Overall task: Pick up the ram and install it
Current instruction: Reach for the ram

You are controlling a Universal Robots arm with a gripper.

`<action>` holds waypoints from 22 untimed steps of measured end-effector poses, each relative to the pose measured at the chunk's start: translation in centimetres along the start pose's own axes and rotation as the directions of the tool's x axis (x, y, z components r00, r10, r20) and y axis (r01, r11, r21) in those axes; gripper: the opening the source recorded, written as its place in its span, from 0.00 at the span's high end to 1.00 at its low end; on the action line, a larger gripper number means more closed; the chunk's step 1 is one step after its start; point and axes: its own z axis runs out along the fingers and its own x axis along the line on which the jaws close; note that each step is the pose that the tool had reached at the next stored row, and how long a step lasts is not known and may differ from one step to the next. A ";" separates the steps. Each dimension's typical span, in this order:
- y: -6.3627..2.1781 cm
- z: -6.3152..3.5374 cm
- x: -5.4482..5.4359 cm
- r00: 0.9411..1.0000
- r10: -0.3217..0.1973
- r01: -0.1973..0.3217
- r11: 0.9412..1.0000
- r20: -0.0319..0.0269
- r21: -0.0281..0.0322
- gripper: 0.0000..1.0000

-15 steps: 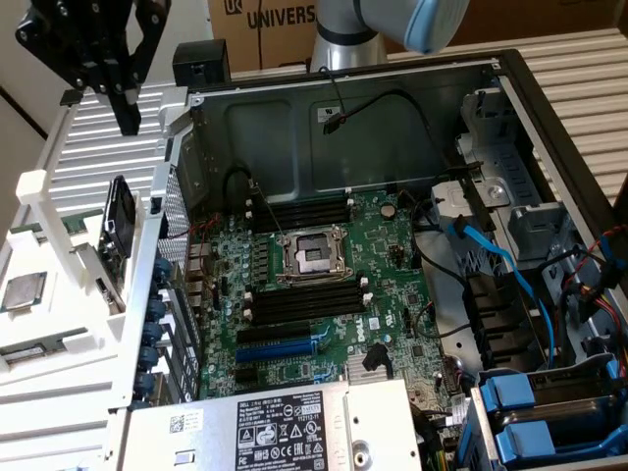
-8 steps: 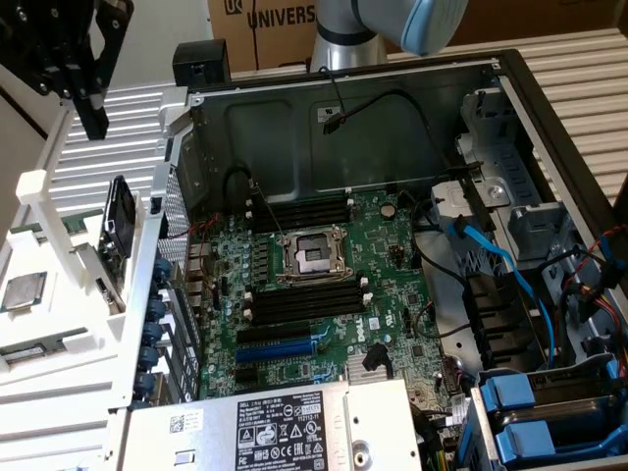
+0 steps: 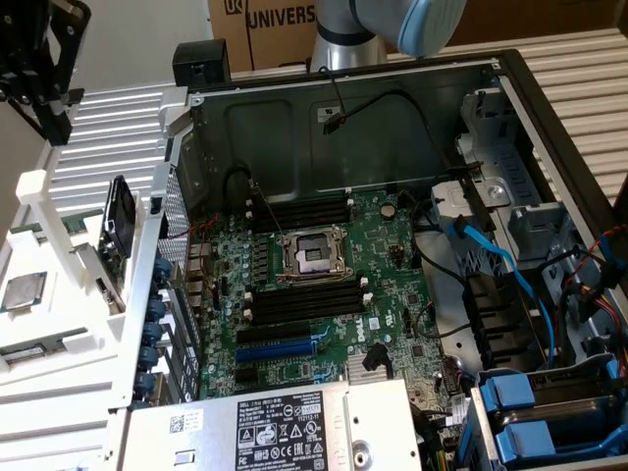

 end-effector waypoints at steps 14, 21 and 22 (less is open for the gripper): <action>-0.70 -0.19 8.6 1.000 -0.001 0.001 1.000 0.000 0.000 0.89; -0.84 -0.09 10.6 0.992 -0.129 0.129 0.992 -0.011 -0.001 0.89; -0.84 -0.07 10.6 0.986 -0.165 0.165 0.986 -0.013 -0.002 0.89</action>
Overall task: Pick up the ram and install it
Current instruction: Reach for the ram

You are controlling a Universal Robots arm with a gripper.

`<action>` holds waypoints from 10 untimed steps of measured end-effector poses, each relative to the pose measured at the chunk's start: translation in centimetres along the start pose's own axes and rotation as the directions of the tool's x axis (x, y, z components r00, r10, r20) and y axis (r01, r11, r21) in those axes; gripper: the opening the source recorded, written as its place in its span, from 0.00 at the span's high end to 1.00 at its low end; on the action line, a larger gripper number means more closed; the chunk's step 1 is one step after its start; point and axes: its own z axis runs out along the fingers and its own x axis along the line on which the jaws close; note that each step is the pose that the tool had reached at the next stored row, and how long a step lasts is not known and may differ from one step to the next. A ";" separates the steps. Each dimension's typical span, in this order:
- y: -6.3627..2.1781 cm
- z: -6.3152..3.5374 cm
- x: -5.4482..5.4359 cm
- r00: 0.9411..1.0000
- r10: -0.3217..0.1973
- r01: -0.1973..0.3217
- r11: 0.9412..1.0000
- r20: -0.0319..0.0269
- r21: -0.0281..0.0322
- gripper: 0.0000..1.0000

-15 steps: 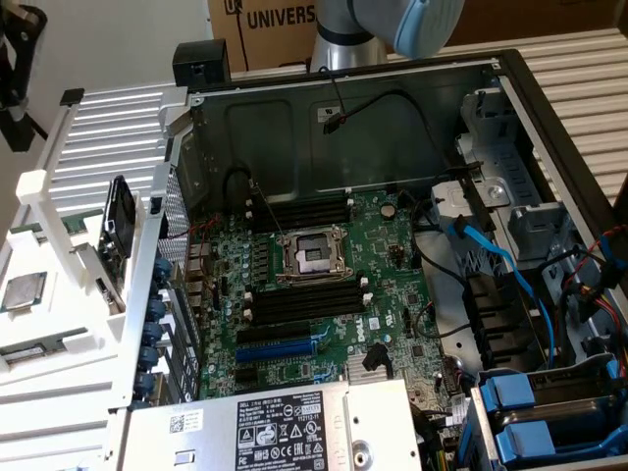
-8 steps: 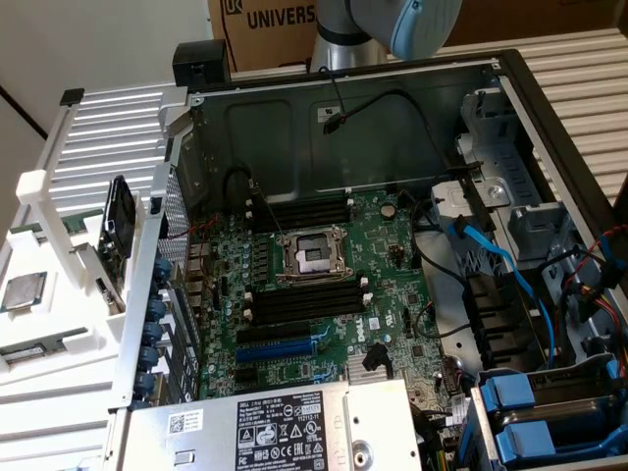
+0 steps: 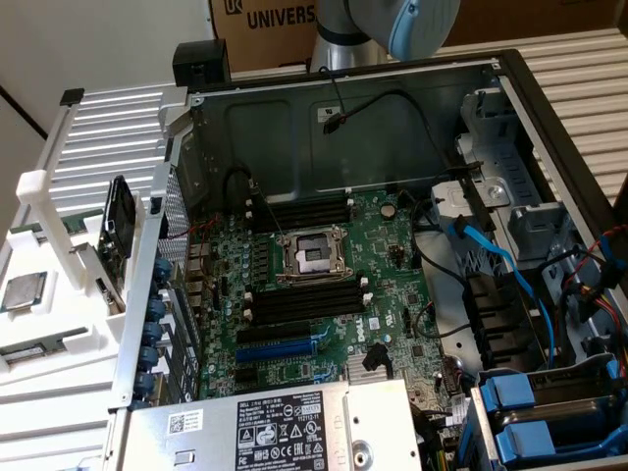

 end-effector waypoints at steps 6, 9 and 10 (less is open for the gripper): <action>0.00 0.10 0.0 0.987 -0.163 0.163 0.987 -0.010 -0.003 0.89; -0.01 0.17 0.0 0.977 -0.212 0.212 0.977 -0.026 0.000 0.89; -0.02 0.18 0.0 0.973 -0.227 0.227 0.974 -0.031 0.001 0.89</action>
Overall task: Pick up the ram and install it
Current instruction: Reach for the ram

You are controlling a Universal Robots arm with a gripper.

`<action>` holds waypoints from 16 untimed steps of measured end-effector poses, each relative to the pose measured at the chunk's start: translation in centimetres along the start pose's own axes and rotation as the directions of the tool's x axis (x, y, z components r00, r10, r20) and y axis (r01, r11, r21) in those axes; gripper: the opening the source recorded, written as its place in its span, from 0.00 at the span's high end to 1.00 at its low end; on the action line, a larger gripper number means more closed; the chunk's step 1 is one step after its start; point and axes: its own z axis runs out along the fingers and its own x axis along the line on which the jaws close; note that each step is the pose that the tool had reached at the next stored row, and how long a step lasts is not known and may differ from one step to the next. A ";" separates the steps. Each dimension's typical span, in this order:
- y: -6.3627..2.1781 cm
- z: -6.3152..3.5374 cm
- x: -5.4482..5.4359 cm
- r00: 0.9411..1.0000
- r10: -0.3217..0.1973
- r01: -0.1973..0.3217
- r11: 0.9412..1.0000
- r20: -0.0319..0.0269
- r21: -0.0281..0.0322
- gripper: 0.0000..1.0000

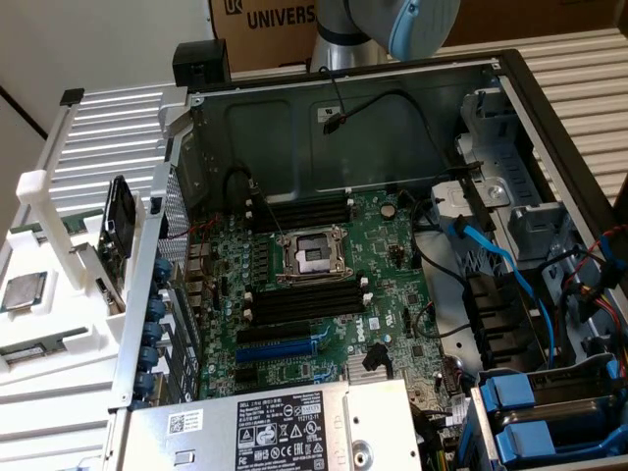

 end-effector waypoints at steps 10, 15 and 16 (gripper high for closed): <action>0.00 0.19 0.0 0.967 -0.253 0.253 0.968 -0.015 -0.001 0.89; 0.00 0.31 0.0 0.920 -0.391 0.391 0.920 -0.019 -0.003 0.89; -0.01 0.32 0.0 0.913 -0.408 0.408 0.913 -0.020 -0.003 0.89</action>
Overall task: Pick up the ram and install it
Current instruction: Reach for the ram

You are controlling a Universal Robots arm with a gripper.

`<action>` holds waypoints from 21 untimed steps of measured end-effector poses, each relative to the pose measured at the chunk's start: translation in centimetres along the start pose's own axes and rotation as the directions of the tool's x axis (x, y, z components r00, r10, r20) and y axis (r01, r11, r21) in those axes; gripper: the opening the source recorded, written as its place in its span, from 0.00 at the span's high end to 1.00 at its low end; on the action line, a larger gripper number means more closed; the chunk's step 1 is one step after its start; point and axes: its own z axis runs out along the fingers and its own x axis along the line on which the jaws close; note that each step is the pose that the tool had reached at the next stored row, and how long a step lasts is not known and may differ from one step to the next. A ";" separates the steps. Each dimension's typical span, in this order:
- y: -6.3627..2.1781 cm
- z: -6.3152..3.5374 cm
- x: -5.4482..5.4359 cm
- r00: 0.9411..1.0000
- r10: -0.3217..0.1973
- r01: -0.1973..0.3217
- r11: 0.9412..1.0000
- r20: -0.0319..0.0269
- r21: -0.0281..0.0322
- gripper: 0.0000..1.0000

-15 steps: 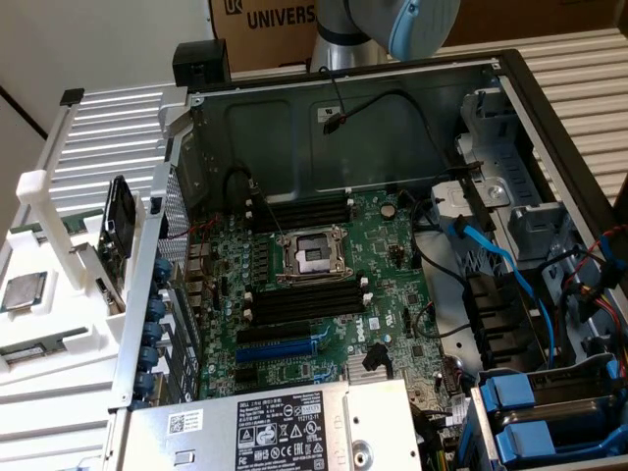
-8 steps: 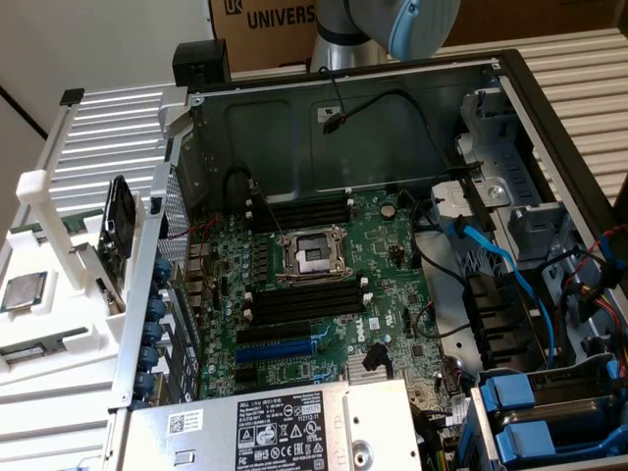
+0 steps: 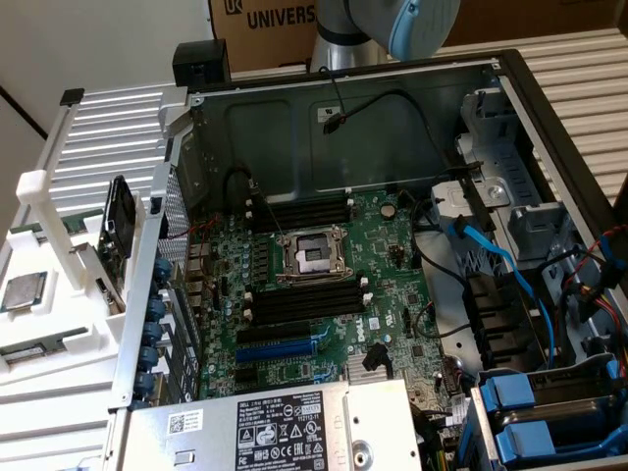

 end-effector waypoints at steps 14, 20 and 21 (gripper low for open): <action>-0.01 0.26 0.0 0.963 -0.270 0.270 0.963 -0.009 0.000 0.89; -0.01 0.44 0.0 0.898 -0.440 0.440 0.898 -0.015 -0.002 0.89; -0.01 0.46 0.0 0.890 -0.456 0.456 0.890 -0.015 -0.002 0.89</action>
